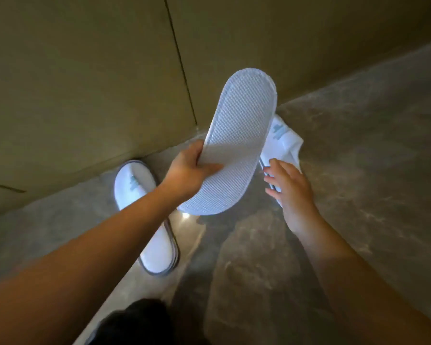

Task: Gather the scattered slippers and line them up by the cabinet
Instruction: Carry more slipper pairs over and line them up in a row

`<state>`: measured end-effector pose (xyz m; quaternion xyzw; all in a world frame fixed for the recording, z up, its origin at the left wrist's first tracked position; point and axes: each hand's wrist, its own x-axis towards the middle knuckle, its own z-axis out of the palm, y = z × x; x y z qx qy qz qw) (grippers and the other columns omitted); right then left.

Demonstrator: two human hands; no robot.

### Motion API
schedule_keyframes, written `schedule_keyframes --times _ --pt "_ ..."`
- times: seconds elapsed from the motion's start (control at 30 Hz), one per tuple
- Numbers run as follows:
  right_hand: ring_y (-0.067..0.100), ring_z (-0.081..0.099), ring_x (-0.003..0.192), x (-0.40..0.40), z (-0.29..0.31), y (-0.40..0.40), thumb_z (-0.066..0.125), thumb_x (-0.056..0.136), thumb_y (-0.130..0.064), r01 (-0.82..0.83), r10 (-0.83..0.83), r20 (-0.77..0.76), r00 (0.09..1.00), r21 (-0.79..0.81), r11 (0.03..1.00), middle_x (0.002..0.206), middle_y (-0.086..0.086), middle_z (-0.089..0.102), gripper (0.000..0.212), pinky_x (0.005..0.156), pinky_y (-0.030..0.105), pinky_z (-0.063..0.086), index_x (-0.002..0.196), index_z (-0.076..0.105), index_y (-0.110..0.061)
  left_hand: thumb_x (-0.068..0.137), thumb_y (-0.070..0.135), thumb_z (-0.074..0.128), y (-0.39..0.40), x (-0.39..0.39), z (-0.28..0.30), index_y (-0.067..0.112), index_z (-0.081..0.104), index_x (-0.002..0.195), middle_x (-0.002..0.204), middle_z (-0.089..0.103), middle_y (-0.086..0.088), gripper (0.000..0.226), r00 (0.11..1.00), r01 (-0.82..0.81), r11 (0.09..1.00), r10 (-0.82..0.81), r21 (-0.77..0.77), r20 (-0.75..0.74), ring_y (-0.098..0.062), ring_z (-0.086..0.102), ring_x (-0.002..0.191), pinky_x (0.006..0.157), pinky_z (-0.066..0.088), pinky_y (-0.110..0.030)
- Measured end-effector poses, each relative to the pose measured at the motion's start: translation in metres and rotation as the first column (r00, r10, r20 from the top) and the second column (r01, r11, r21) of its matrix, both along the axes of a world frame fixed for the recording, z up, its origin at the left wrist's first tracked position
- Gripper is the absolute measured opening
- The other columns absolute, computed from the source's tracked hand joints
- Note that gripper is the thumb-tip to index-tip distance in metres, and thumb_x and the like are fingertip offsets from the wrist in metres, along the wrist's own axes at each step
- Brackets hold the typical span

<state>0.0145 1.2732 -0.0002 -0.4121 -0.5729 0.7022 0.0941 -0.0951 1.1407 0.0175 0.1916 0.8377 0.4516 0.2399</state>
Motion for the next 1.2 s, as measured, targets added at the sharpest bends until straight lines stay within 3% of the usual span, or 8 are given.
schedule_keyframes --times 0.1,0.33,0.5,0.63,0.73,0.83,1.07,1.2 --pt "0.017 0.049 0.106 -0.020 0.023 -0.026 0.043 0.091 -0.030 -0.057 0.054 -0.054 0.997 -0.057 0.997 0.117 0.001 0.048 0.040 0.085 0.033 0.042 0.127 0.042 -0.011 0.079 0.012 0.063 -0.062 -0.006 0.025 0.006 0.057 0.112 0.104 0.064 -0.017 0.034 0.962 -0.002 0.967 -0.067 -0.254 -0.265 -0.030 0.058 0.100 0.068 0.031 -0.025" --pt "0.004 0.050 0.096 -0.044 0.037 -0.078 0.064 0.079 -0.020 -0.391 0.415 -0.048 0.908 0.258 0.884 0.100 -0.016 0.050 0.035 0.088 0.023 0.043 0.111 0.051 -0.024 0.085 0.024 0.056 -0.143 -0.009 0.023 0.015 0.060 0.112 0.105 0.068 -0.013 0.029 0.879 0.136 0.877 -0.322 -0.461 -0.353 -0.033 0.058 0.101 0.086 0.043 -0.040" --pt "0.005 0.054 0.064 -0.033 0.026 -0.117 0.068 0.073 -0.006 -0.378 0.493 -0.063 0.868 0.561 0.737 0.070 -0.006 0.057 0.014 0.055 0.006 0.040 0.080 0.058 -0.013 0.082 0.032 0.060 -0.188 -0.009 0.000 0.016 0.058 0.116 0.124 0.058 -0.012 0.037 0.925 -0.206 0.942 0.099 -0.264 -0.367 -0.031 0.046 0.119 0.103 0.033 -0.044" --pt "0.017 0.057 0.076 -0.010 0.018 -0.135 0.071 0.072 -0.007 -0.244 0.424 -0.064 0.904 0.735 0.632 0.083 0.004 0.060 0.015 0.067 0.022 0.047 0.084 0.063 -0.004 0.080 0.048 0.054 -0.196 0.003 -0.006 0.012 0.026 0.138 0.146 0.031 -0.014 0.074 0.838 -0.495 0.844 0.526 -0.205 0.146 -0.032 0.033 0.132 0.108 0.029 -0.045" --pt "0.010 0.057 0.075 0.005 0.016 -0.142 0.070 0.070 -0.010 -0.197 0.469 -0.084 0.879 0.833 0.517 0.082 0.003 0.059 0.016 0.068 0.008 0.044 0.081 0.065 0.001 0.079 0.049 0.055 -0.172 0.011 -0.009 0.011 0.029 0.133 0.128 0.048 -0.011 0.071 0.675 -0.505 0.862 0.424 -0.041 0.604 -0.028 0.058 0.103 0.081 0.051 -0.039" --pt "0.011 0.058 0.079 0.020 0.014 -0.140 0.070 0.070 -0.010 -0.233 0.484 -0.030 0.874 0.849 0.475 0.084 0.003 0.059 0.017 0.069 0.005 0.044 0.083 0.066 0.000 0.084 0.031 0.057 -0.143 0.014 -0.014 0.003 0.045 0.114 0.095 0.058 -0.014 0.043 0.609 -0.542 0.834 0.305 0.103 0.732 -0.024 0.060 0.080 0.070 0.052 -0.035" --pt "0.007 0.050 0.106 0.057 0.018 -0.127 0.076 0.063 -0.035 -0.426 0.464 0.095 0.881 0.589 0.687 0.111 -0.016 0.050 0.046 0.086 0.019 0.046 0.101 0.051 -0.037 0.085 0.003 0.051 -0.109 0.026 -0.018 -0.001 0.044 0.120 0.095 0.053 -0.019 0.035 0.741 -0.423 0.890 0.232 0.170 0.630 -0.025 0.052 0.068 0.052 0.044 -0.029" --pt "0.009 0.052 0.098 0.051 0.026 -0.118 0.073 0.071 -0.019 -0.282 0.216 0.223 0.951 0.335 0.899 0.117 -0.002 0.049 0.059 0.083 0.025 0.048 0.122 0.044 -0.020 0.083 0.001 0.054 -0.092 0.026 -0.004 0.006 0.038 0.126 0.108 0.059 -0.021 0.047 0.772 -0.368 0.902 0.159 0.228 0.616 -0.033 0.059 0.083 0.070 0.052 -0.045"
